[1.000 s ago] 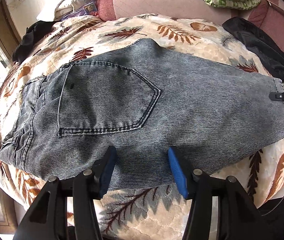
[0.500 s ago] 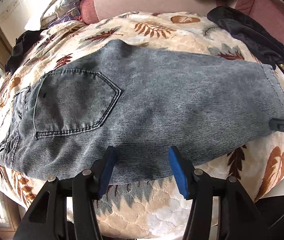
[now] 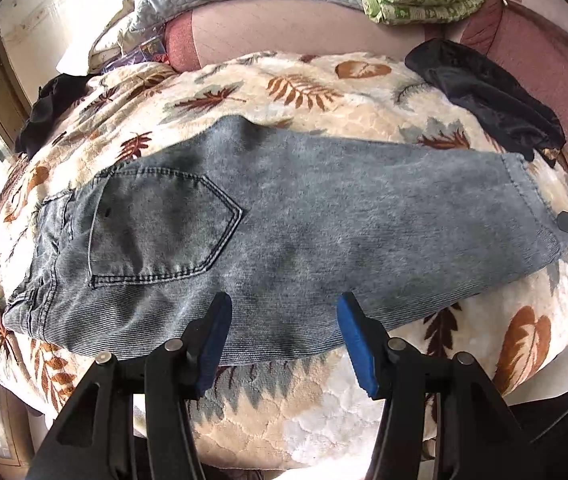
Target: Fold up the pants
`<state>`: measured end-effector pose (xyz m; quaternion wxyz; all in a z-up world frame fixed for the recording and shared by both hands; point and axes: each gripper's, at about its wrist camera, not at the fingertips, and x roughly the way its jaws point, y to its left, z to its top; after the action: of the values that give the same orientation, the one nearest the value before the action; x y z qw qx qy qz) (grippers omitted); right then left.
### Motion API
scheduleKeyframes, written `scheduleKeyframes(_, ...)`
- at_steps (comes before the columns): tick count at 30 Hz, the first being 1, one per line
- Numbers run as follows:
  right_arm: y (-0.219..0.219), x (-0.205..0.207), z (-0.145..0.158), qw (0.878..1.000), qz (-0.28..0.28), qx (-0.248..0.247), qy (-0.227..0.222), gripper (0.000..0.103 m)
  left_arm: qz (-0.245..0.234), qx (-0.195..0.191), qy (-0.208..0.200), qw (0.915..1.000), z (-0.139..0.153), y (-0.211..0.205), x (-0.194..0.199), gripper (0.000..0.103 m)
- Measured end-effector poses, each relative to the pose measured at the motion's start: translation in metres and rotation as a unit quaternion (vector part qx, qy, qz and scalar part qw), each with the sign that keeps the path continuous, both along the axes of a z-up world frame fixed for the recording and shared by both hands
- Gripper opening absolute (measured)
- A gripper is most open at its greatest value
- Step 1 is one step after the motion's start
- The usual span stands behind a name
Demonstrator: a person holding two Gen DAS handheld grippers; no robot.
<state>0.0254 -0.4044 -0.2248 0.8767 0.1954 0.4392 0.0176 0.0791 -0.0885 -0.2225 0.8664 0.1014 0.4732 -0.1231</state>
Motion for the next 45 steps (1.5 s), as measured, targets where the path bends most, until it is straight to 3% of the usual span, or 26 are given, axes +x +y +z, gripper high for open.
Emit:
scheduleKeyframes(4,0.017,0.006,0.029,0.998,-0.017,-0.033,-0.059,0.003,0.008,-0.035,-0.036,0.9987,0.035,0.006,-0.006,0.060)
scheduleKeyframes(6,0.029,0.007,0.040,0.995,-0.015,-0.046,-0.086,0.003,0.020,-0.048,-0.074,0.9959,0.058,0.014,-0.012,0.070)
scheduleKeyframes(11,0.056,0.014,0.054,0.990,-0.016,-0.059,-0.127,0.003,0.057,-0.072,-0.174,0.9804,0.111,0.042,-0.030,0.081)
scheduleKeyframes(16,0.076,0.018,0.060,0.987,-0.008,-0.044,-0.152,0.003,0.063,-0.078,-0.232,0.9676,0.141,0.056,-0.044,0.088)
scheduleKeyframes(24,0.095,0.020,0.063,0.985,0.004,-0.057,-0.165,0.004,0.055,-0.071,-0.254,0.9632,0.156,0.057,-0.045,0.088)
scheduleKeyframes(26,0.091,0.018,0.061,0.985,-0.002,-0.056,-0.165,0.008,0.054,-0.074,-0.259,0.9615,0.159,0.054,-0.045,0.088)
scheduleKeyframes(27,0.089,0.017,0.061,0.984,-0.005,-0.058,-0.166,0.018,0.054,-0.075,-0.261,0.9608,0.161,0.051,-0.045,0.088)
scheduleKeyframes(30,0.081,0.009,0.062,0.982,-0.023,-0.057,-0.178,0.066,0.049,-0.070,-0.265,0.9604,0.164,0.041,-0.045,0.088)
scheduleKeyframes(31,0.077,0.003,0.064,0.979,-0.034,-0.056,-0.191,0.068,0.046,-0.069,-0.267,0.9601,0.165,0.037,-0.047,0.088)
scheduleKeyframes(34,0.066,-0.007,0.071,0.976,-0.046,-0.062,-0.205,0.068,0.040,-0.061,-0.268,0.9606,0.165,0.025,-0.049,0.088)
scheduleKeyframes(45,0.022,-0.026,0.067,0.978,-0.080,-0.038,-0.190,0.068,0.023,-0.022,-0.238,0.9707,0.151,-0.009,-0.048,0.088)
